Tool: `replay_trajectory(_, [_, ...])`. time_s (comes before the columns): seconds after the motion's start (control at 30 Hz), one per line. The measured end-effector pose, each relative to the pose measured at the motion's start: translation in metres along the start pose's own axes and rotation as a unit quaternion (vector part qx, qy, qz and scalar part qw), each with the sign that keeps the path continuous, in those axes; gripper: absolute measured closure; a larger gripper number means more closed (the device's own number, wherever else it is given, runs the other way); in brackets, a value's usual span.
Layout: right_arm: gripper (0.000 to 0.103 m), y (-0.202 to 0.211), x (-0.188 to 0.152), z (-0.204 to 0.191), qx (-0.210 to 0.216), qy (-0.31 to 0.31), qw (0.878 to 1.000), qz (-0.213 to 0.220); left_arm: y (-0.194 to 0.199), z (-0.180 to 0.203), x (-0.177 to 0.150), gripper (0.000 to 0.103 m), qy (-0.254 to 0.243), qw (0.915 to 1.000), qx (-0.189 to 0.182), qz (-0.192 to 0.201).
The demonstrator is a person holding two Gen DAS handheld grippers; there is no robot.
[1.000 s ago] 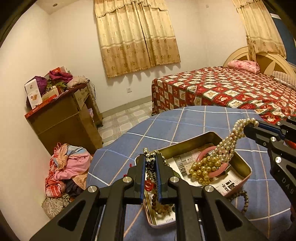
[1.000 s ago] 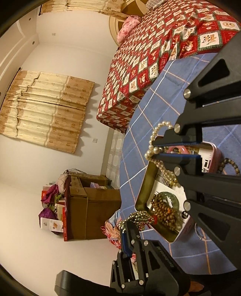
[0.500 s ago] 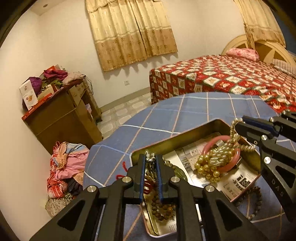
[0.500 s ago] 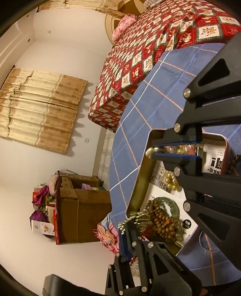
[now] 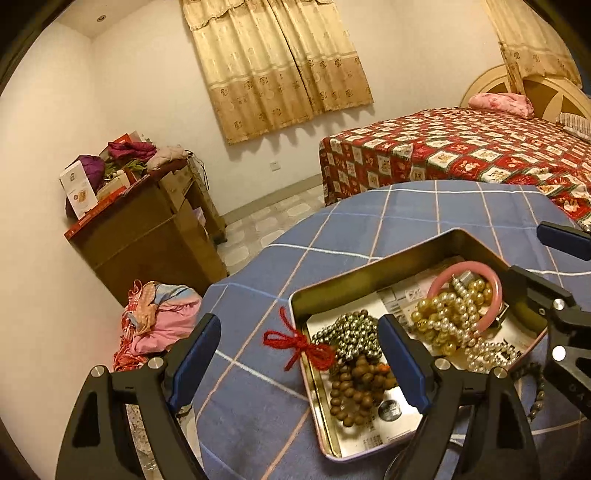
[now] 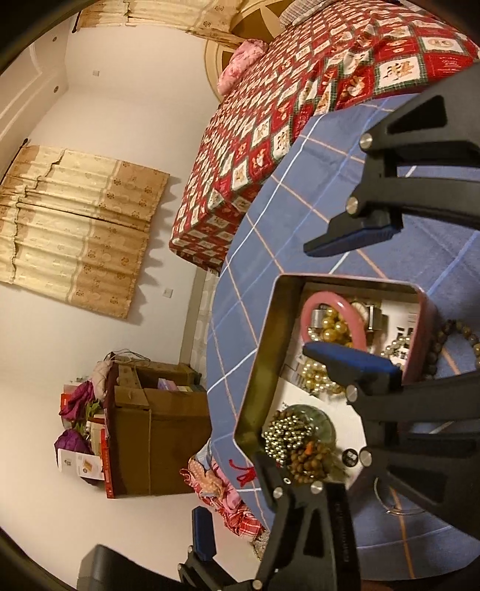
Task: Organize jewelry
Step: 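Carry the pearl necklace into the tin with the right tool while the left tool drops the gold chain there, then move both open tools back to the silver bangle and dark bead bracelet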
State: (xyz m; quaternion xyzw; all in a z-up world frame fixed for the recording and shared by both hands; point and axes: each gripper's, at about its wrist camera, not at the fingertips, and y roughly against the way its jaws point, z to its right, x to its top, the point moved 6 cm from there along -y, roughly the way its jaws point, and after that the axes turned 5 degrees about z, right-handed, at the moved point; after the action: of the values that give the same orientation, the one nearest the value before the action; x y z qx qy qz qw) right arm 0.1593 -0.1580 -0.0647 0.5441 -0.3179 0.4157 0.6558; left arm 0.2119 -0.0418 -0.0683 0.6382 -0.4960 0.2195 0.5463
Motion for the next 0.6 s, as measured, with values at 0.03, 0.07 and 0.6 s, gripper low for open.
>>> replay_trajectory(0.03, [0.051, 0.0004, -0.0015, 0.0003, 0.000, 0.000, 1.000, -0.002, 0.0008, -0.0002, -0.0014, 0.016, -0.001, 1.0000, 0.002, 0.000])
replay_trajectory(0.07, [0.051, 0.0009, -0.0030, 0.0005, 0.000, -0.001, 1.000, -0.003, 0.0018, 0.0002, -0.0027, 0.016, -0.001, 1.0000, 0.002, -0.001])
replay_trajectory(0.6, [0.044, 0.0083, -0.0044, 0.0024, 0.001, -0.005, 1.000, 0.001, 0.0084, -0.0006, -0.0102, 0.016, -0.005, 0.9998, 0.015, -0.009])
